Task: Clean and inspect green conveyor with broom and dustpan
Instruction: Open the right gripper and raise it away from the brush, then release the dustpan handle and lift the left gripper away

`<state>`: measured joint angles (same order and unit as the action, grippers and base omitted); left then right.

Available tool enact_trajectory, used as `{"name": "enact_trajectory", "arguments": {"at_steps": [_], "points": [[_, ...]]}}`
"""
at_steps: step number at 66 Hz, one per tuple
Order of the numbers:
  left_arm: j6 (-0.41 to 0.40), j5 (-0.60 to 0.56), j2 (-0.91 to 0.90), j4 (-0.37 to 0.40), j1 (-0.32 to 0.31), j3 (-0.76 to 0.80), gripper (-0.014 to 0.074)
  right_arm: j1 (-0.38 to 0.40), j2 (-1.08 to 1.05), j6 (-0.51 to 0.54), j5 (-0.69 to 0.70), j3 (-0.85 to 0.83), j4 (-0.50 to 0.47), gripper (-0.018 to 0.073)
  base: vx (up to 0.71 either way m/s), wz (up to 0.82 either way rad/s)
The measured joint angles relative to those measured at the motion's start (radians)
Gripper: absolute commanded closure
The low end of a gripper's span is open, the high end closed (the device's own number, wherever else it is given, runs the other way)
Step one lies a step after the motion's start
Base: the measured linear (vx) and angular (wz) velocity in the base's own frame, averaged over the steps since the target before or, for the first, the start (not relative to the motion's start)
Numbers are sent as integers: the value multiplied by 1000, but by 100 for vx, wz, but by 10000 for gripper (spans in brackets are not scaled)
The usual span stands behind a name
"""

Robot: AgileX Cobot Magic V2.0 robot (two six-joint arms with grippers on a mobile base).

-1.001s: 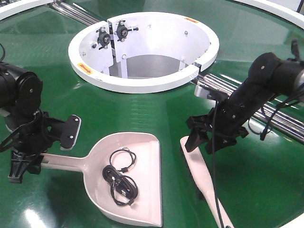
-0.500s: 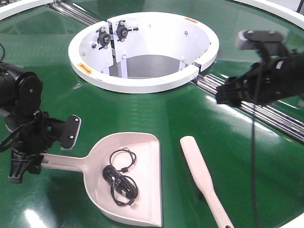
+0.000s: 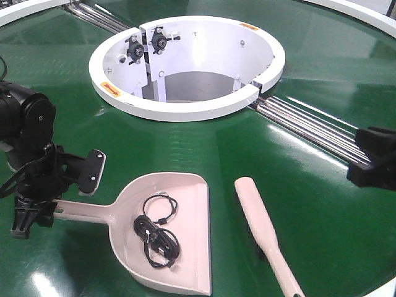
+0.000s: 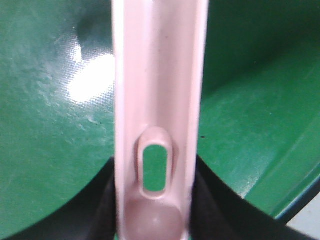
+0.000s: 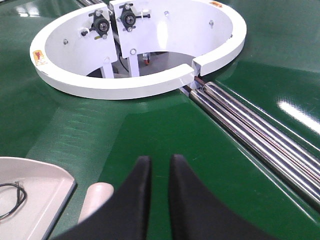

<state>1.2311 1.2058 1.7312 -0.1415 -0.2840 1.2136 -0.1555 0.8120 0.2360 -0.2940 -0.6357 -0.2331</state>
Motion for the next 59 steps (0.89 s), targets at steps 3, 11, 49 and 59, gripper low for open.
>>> {"name": "enact_trajectory", "arguments": {"at_steps": [3,11,49,59], "points": [[0,0,0,0,0,0,619,0,-20,0,1,11,0,570,0,0],[0,0,0,0,0,0,619,0,-56,0,2,20,0,569,0,0],[0,0,0,0,0,0,619,-68,-68,0,5,20,0,569,0,0],[0,0,0,0,0,0,619,-71,-68,0,6,20,0,569,0,0]]}}
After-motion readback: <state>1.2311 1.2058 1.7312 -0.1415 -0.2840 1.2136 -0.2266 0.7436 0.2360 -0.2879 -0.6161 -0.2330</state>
